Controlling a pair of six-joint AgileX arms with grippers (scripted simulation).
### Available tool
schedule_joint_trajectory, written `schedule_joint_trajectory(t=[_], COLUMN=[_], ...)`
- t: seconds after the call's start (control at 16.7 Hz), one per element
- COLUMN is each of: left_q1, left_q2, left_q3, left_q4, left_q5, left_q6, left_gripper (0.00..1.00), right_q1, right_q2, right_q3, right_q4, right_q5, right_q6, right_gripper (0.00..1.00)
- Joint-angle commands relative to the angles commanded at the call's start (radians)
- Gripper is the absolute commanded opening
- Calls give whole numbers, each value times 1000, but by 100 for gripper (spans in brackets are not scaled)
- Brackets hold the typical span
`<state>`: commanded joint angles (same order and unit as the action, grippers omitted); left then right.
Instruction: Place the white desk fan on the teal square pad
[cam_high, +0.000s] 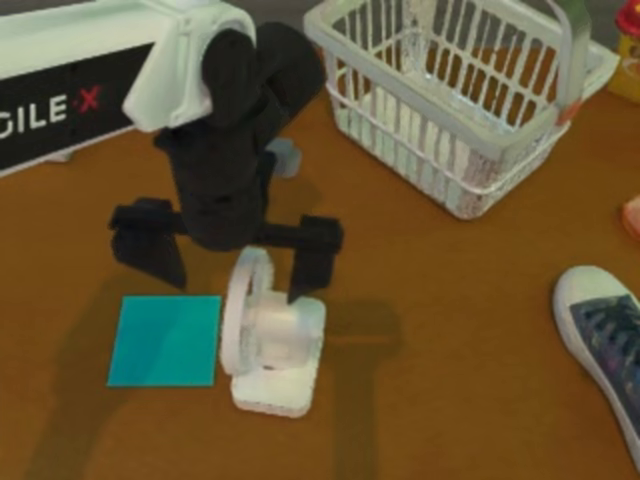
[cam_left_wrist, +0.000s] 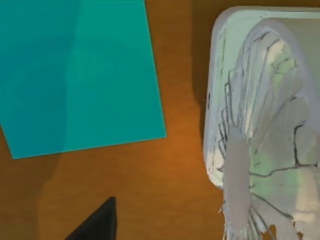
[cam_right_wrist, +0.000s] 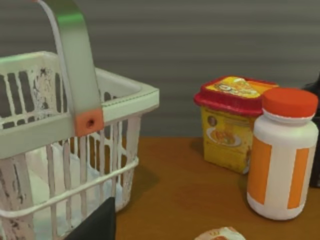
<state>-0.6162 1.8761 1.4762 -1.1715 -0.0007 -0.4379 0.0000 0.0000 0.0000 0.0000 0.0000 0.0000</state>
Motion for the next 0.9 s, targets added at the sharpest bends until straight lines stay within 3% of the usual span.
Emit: schedule_joint_trajectory(t=[0.72, 0.9], left_q1=[0, 0], left_q2=[0, 0], left_q3=[0, 0], left_q4=[0, 0], left_q5=[0, 0], left_q6=[0, 0], left_gripper=[2, 0], right_q1=[0, 0], right_q2=[0, 0], right_q3=[0, 0], right_q4=[0, 0], right_q5=[0, 0], right_q6=[0, 0], right_gripper=[100, 100])
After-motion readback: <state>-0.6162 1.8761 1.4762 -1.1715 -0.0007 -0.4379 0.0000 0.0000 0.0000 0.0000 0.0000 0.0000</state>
